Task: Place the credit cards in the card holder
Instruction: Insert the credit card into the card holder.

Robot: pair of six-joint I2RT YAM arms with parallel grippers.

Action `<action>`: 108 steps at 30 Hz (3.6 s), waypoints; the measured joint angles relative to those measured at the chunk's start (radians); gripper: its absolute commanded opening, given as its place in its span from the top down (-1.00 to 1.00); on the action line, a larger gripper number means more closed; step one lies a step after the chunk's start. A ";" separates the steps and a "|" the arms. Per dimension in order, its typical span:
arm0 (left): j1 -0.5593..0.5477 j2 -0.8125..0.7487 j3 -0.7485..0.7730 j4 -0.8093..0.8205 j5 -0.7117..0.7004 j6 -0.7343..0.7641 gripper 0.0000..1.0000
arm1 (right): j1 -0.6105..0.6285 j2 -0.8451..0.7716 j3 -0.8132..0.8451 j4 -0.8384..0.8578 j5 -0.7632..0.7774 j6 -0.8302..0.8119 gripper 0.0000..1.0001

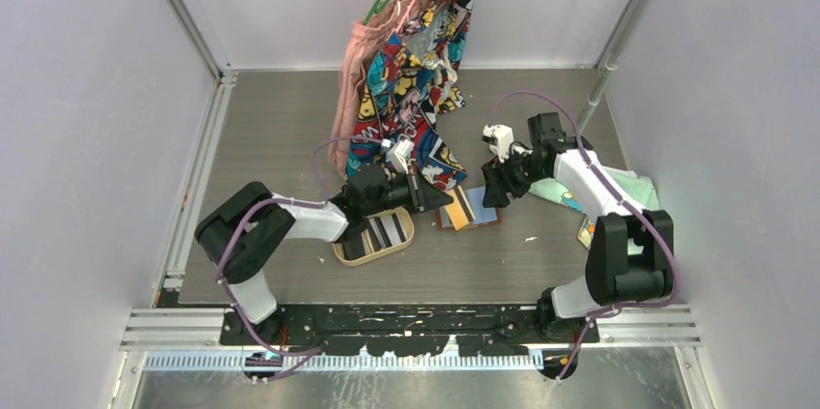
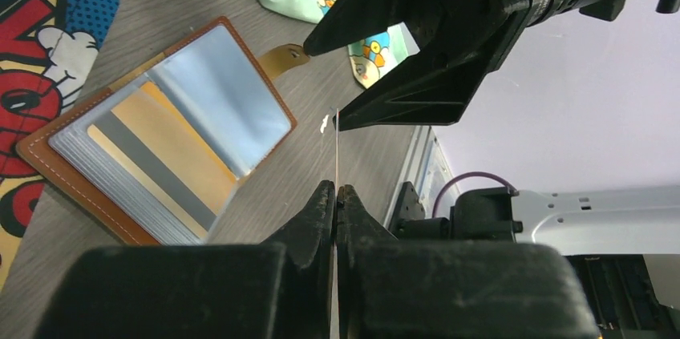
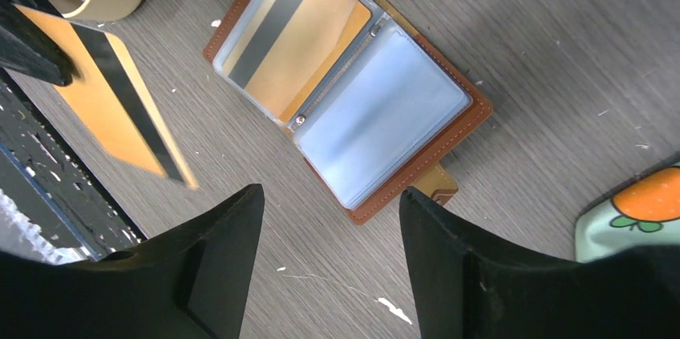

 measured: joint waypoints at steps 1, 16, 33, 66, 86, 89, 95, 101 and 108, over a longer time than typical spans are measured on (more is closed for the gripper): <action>0.000 0.020 0.014 -0.001 0.000 0.000 1.00 | 0.000 0.024 0.008 -0.004 0.003 0.008 -0.27; 0.001 0.211 0.198 -0.116 -0.042 0.020 1.00 | 0.031 0.248 0.075 -0.025 0.134 0.138 0.07; 0.055 0.291 0.274 -0.258 -0.016 0.038 1.00 | 0.056 0.349 0.113 -0.027 0.257 0.174 0.30; 0.041 0.314 0.392 -0.523 -0.011 0.008 1.00 | 0.077 0.357 0.122 -0.034 0.293 0.176 0.32; 0.041 0.293 0.403 -0.583 -0.034 0.057 1.00 | 0.089 0.357 0.124 -0.033 0.294 0.177 0.32; 0.041 0.293 0.407 -0.585 -0.035 0.063 1.00 | 0.090 0.357 0.124 -0.033 0.294 0.177 0.32; 0.040 0.294 0.425 -0.590 -0.032 0.064 1.00 | 0.090 0.357 0.124 -0.033 0.295 0.177 0.32; 0.035 0.309 0.438 -0.582 -0.017 0.058 1.00 | 0.090 0.357 0.124 -0.033 0.296 0.177 0.32; 0.035 0.322 0.438 -0.579 -0.005 0.037 1.00 | 0.090 0.357 0.124 -0.033 0.296 0.177 0.32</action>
